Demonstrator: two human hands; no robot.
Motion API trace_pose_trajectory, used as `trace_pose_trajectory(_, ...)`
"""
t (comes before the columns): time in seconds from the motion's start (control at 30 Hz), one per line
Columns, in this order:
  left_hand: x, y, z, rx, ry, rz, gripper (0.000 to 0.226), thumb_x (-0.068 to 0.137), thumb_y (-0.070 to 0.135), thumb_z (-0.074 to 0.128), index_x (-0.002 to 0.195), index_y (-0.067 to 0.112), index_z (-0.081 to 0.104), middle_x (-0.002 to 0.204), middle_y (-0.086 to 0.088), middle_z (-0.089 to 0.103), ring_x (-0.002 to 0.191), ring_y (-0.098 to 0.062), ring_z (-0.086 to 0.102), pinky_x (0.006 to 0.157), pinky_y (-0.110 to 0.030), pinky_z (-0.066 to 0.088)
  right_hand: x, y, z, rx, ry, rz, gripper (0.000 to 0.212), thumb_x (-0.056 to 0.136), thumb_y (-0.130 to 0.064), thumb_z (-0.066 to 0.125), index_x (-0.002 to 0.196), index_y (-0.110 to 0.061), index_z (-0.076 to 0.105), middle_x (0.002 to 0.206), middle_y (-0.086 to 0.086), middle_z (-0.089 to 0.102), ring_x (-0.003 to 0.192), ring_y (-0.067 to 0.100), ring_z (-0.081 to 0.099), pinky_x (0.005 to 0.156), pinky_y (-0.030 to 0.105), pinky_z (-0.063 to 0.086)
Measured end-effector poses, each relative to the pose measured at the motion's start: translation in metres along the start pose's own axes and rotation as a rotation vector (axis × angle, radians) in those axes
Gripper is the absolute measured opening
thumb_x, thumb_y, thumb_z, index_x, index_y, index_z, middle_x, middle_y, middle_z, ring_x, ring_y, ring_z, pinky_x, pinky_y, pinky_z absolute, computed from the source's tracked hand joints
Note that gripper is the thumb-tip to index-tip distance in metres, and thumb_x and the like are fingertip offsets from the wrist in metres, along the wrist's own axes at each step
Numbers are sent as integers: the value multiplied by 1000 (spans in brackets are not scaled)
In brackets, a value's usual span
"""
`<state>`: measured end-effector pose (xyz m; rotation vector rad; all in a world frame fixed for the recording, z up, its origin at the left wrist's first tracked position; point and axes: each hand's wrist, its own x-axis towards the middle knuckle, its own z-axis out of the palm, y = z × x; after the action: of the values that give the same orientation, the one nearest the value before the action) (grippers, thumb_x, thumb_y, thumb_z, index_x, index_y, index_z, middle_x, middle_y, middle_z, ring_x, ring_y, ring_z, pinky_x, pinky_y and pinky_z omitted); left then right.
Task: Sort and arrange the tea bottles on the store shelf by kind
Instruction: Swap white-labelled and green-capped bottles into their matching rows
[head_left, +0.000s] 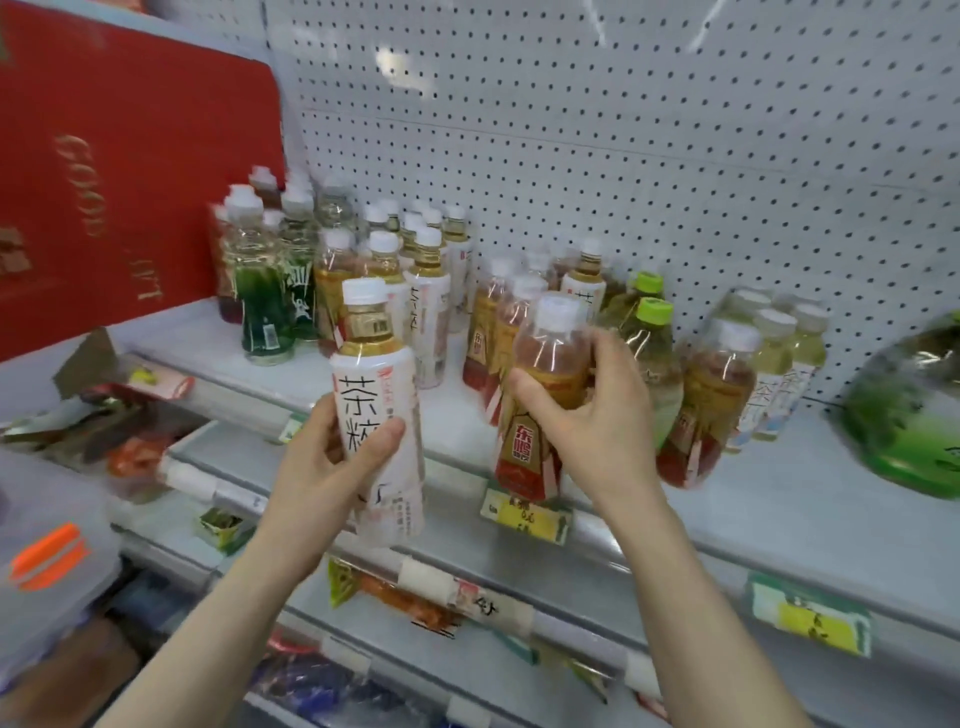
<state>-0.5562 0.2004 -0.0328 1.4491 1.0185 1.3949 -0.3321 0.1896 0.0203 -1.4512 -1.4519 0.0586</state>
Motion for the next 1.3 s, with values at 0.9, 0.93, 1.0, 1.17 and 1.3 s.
trace_pose_trajectory(0.9, 124, -28, 12, 8, -233, 55, 62, 71, 54, 77, 127, 47, 50, 116, 26, 66, 110, 3, 61, 90, -27, 51, 83, 4, 73, -461, -47, 294, 85, 99, -13, 53, 156, -4, -9, 157, 21, 24, 143, 36, 31, 114, 38, 29)
trace_pose_trajectory(0.93, 126, -28, 9, 22, -242, 63, 65, 72, 54, 76, 130, 47, 49, 117, 27, 65, 111, 4, 60, 91, -25, 51, 83, -1, 73, -477, -7, 241, 85, 100, -13, 52, 156, -6, -11, 160, 21, 16, 148, 35, 20, 119, 37, 20)
trace_pose_trajectory(1.0, 130, -28, 6, 43, -256, 95, 73, 69, 58, 75, 135, 44, 47, 118, 30, 63, 113, 6, 58, 90, -20, 51, 86, -17, 72, -460, 114, 100, 75, 102, -24, 51, 158, -10, 4, 163, 18, 16, 152, 30, 13, 122, 37, 12)
trace_pose_trajectory(1.17, 136, -28, -1, 86, -294, 206, 72, 74, 54, 69, 140, 36, 45, 130, 22, 60, 120, 3, 55, 98, -26, 50, 89, -60, 92, 38, -181, -22, 39, 92, -51, 58, 124, -29, 60, 120, -11, 68, 109, 2, 63, 93, 29, 50)
trace_pose_trajectory(1.3, 142, -19, -18, 237, -327, 277, 57, 73, 59, 64, 127, 55, 47, 114, 31, 64, 107, 9, 60, 91, -22, 53, 97, -55, 108, 140, -197, 27, 15, 93, -36, 64, 105, -28, 65, 99, -12, 73, 91, -4, 66, 75, 15, 49)
